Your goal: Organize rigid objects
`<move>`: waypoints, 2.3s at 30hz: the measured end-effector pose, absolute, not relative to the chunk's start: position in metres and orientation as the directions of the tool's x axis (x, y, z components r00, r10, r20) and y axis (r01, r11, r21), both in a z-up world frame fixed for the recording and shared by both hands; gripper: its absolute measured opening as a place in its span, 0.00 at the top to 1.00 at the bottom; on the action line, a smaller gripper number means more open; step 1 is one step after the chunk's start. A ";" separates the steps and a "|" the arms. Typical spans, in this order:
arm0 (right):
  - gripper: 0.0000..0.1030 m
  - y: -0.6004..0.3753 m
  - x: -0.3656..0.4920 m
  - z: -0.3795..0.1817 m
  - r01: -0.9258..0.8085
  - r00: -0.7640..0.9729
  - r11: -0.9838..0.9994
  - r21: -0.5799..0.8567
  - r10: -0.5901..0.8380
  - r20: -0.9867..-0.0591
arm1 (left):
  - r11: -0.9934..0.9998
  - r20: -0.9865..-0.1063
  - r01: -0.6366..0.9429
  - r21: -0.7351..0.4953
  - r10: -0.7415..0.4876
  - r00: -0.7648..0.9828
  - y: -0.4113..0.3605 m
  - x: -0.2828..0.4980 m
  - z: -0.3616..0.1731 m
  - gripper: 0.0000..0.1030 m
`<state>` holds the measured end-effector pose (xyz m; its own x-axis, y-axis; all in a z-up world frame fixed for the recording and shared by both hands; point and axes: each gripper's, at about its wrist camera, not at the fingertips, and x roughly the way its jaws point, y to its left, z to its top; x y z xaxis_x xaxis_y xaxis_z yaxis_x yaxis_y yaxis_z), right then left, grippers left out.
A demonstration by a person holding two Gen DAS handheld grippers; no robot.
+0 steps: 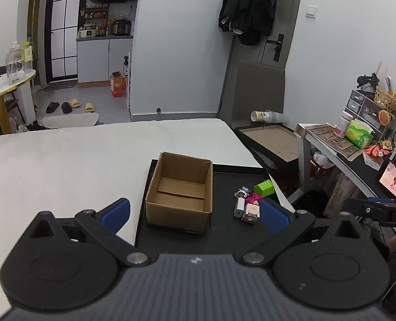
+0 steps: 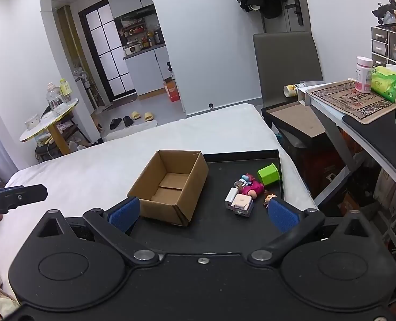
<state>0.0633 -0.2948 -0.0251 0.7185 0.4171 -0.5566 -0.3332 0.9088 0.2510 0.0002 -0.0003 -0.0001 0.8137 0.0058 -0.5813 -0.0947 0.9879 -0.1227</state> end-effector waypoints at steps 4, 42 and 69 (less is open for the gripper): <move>0.00 -0.294 0.064 -0.026 -0.334 0.716 0.909 0.250 0.417 -0.560 | 0.987 -0.579 -0.094 -0.127 0.003 0.815 0.000 0.000 0.000 0.01; 0.00 -0.292 0.061 -0.025 -0.317 0.725 0.917 0.242 0.399 -0.562 | 0.986 -0.583 -0.095 -0.135 -0.001 0.813 0.000 -0.001 -0.005 0.01; 0.00 -0.292 0.062 -0.022 -0.325 0.724 0.915 0.237 0.402 -0.560 | 0.986 -0.587 -0.094 -0.134 -0.003 0.810 0.001 -0.001 -0.006 0.01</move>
